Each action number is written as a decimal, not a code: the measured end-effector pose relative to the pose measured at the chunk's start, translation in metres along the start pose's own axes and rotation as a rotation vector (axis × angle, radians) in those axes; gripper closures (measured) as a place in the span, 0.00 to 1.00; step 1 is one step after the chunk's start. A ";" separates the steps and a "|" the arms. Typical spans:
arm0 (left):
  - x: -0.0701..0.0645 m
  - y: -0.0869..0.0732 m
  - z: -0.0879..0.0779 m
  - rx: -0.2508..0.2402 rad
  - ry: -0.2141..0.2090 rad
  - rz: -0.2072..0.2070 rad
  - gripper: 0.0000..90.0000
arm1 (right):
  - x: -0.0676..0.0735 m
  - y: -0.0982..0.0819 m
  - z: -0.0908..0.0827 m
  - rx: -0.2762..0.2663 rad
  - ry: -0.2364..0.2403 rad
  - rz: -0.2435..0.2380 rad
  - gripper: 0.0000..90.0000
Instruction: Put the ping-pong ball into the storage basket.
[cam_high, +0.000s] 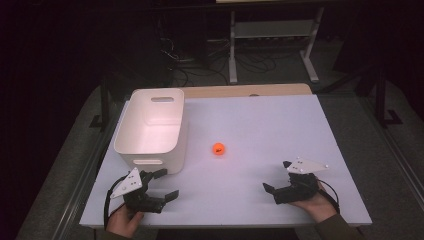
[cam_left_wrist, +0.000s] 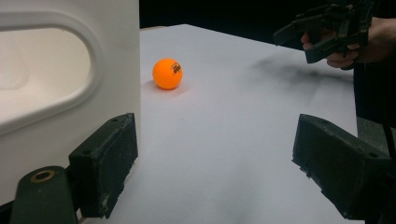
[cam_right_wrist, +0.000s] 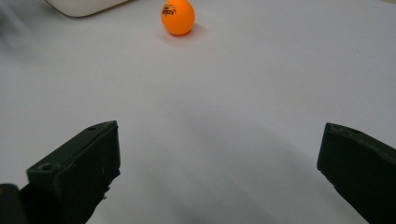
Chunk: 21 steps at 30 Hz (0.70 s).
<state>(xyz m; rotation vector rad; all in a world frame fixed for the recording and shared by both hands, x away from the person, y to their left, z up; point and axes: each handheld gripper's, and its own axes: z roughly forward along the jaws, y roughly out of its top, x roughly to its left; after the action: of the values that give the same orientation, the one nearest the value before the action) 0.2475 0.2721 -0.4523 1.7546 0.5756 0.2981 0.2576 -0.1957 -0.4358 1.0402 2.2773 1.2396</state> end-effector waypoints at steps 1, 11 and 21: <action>0.000 0.000 0.000 0.001 0.001 -0.002 0.15 | 0.000 0.000 0.000 0.000 0.000 0.001 0.00; 0.000 0.000 0.001 0.004 0.002 -0.006 0.15 | 0.001 0.003 0.001 -0.005 0.006 -0.004 0.00; 0.001 0.000 0.001 0.010 0.003 -0.007 0.15 | 0.002 0.006 0.003 -0.008 0.010 -0.005 0.00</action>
<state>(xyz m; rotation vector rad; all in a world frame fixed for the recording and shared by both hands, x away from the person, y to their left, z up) 0.2485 0.2715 -0.4523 1.7616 0.5863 0.2928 0.2608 -0.1909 -0.4321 1.0275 2.2790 1.2536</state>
